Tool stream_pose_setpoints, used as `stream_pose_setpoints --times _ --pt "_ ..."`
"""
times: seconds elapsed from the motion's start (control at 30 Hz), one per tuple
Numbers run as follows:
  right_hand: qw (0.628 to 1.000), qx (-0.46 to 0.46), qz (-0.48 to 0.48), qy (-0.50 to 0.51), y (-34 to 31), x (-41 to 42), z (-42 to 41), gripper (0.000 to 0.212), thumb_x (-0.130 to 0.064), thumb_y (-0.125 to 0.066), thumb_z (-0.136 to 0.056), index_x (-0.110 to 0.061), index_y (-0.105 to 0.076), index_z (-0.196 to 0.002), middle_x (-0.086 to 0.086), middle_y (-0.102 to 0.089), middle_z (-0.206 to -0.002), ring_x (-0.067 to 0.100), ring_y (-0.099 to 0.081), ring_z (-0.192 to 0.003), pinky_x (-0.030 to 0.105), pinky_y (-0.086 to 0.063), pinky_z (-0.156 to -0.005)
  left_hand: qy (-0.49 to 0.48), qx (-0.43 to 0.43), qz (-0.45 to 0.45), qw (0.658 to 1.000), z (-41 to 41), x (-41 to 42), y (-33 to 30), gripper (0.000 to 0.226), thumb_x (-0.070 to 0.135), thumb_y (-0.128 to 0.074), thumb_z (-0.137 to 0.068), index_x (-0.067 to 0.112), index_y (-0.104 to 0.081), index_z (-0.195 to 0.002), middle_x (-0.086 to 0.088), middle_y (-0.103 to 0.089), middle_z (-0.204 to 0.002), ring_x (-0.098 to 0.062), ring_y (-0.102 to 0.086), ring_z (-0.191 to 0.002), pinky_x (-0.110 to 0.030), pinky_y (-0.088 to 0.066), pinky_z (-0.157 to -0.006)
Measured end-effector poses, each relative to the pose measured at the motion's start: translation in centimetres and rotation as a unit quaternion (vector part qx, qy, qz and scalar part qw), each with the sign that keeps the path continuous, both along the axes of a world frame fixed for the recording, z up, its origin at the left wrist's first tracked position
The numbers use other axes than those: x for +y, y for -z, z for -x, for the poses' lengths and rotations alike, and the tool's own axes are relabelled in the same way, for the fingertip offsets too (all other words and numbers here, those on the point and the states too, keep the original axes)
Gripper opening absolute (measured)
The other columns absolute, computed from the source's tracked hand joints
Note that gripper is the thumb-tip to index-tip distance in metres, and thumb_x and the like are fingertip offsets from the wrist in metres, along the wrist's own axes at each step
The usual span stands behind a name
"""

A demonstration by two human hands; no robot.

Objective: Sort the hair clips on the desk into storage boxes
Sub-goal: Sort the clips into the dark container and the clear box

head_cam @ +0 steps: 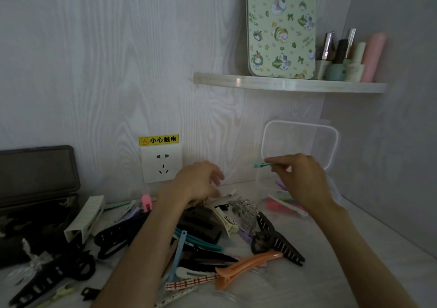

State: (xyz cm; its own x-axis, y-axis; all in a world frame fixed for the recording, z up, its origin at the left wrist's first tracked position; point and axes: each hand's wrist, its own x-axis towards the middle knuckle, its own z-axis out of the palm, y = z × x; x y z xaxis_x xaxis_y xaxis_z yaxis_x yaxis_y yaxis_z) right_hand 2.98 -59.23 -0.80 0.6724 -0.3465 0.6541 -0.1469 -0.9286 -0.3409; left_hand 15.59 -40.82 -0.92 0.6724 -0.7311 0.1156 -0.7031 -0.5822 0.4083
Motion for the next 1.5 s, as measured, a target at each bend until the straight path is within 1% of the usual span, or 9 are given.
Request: stream_pose_setpoints --times 0.23,0.4,0.53,0.67,0.87,1.1,1.23,1.33,1.5 --pt "0.989 0.110 -0.033 0.095 0.7 -2.8 1.1 0.046 -0.007 -0.052 -0.086 -0.027 -0.056 -0.127 0.008 -0.062 -0.125 0.033 -0.053 -0.116 0.042 -0.043 -0.096 -0.092 -0.195 -0.168 0.962 0.7 -2.8 3.4 0.026 0.021 -0.053 -0.090 0.024 -0.063 -0.113 0.000 -0.065 -0.113 -0.018 -0.058 -0.104 -0.030 -0.029 -0.095" --pt "0.997 0.046 0.023 -0.065 1.6 3.4 -0.8 0.026 -0.019 -0.057 -0.088 -0.028 -0.067 -0.110 -0.004 -0.069 -0.104 0.017 -0.055 -0.101 0.033 -0.042 -0.090 -0.116 -0.206 -0.142 0.961 0.5 -3.1 3.3 0.022 0.020 -0.058 -0.088 0.022 -0.063 -0.109 0.000 -0.065 -0.113 -0.019 -0.059 -0.106 -0.032 -0.033 -0.096" --pt "0.963 0.190 0.164 -0.099 4.1 6.1 -3.1 0.029 -0.028 -0.047 -0.092 -0.027 -0.066 -0.113 0.001 -0.067 -0.111 0.022 -0.048 -0.107 0.034 -0.029 -0.084 -0.120 -0.137 -0.010 0.983 0.1 -2.0 2.4 0.022 0.026 -0.058 -0.090 0.022 -0.065 -0.111 0.000 -0.065 -0.117 -0.020 -0.060 -0.108 -0.029 -0.041 -0.085" --pt "0.946 0.259 0.166 -0.099 4.9 6.3 -3.6 0.033 -0.038 -0.043 -0.093 -0.024 -0.067 -0.111 0.003 -0.062 -0.111 0.024 -0.047 -0.105 0.032 -0.020 -0.076 -0.124 -0.005 0.144 0.982 -1.7 -0.5 1.2 0.012 0.026 -0.065 -0.083 0.023 -0.067 -0.094 0.002 -0.071 -0.102 -0.018 -0.064 -0.096 -0.031 -0.048 -0.082" --pt "0.967 0.198 0.092 -0.131 4.3 6.6 -3.2 0.030 -0.045 -0.061 -0.083 -0.026 -0.073 -0.102 0.005 -0.072 -0.095 0.023 -0.061 -0.091 0.026 -0.032 -0.070 -0.102 0.106 0.286 0.947 -2.4 0.3 0.3 0.016 0.019 -0.059 -0.090 0.015 -0.064 -0.104 0.005 -0.069 -0.077 -0.012 -0.068 -0.068 -0.036 -0.054 -0.082" --pt "0.984 0.139 0.027 -0.111 3.6 6.1 -2.8 0.025 -0.033 -0.052 -0.092 -0.024 -0.070 -0.107 0.000 -0.071 -0.105 0.018 -0.063 -0.095 0.030 -0.048 -0.077 -0.097 0.102 0.274 0.951 -2.3 0.3 0.1 0.020 0.019 -0.054 -0.093 0.015 -0.065 -0.109 0.008 -0.066 -0.075 -0.011 -0.065 -0.062 -0.036 -0.056 -0.077" --pt "0.989 0.083 -0.047 -0.116 1.0 4.4 -1.6 0.021 -0.028 -0.058 -0.090 -0.022 -0.072 -0.104 -0.003 -0.074 -0.092 0.006 -0.062 -0.074 0.020 -0.048 -0.069 -0.090 0.087 0.272 0.954 -2.1 0.2 -0.3 0.021 0.019 -0.053 -0.094 0.015 -0.066 -0.109 0.009 -0.065 -0.077 -0.008 -0.063 -0.065 -0.028 -0.049 -0.069" --pt "0.983 -0.019 -0.164 -0.084 -0.8 1.6 0.1 0.017 -0.019 -0.062 -0.088 -0.016 -0.073 -0.101 0.002 -0.073 -0.080 0.007 -0.062 -0.064 0.032 -0.055 -0.074 -0.082 0.074 0.261 0.959 -1.7 -0.1 -0.5 0.018 0.021 -0.053 -0.094 0.018 -0.067 -0.106 0.011 -0.065 -0.078 -0.007 -0.062 -0.067 -0.027 -0.048 -0.068" --pt "0.988 -0.030 -0.123 0.094 -0.3 -3.1 2.4 0.021 -0.020 -0.054 -0.092 -0.022 -0.072 -0.103 0.001 -0.073 -0.101 0.020 -0.066 -0.091 0.031 -0.047 -0.083 -0.044 0.057 0.243 0.967 0.1 -2.5 -0.7 0.016 0.020 -0.053 -0.093 0.026 -0.068 -0.099 0.005 -0.068 -0.089 -0.020 -0.063 -0.083 -0.039 -0.051 -0.080"
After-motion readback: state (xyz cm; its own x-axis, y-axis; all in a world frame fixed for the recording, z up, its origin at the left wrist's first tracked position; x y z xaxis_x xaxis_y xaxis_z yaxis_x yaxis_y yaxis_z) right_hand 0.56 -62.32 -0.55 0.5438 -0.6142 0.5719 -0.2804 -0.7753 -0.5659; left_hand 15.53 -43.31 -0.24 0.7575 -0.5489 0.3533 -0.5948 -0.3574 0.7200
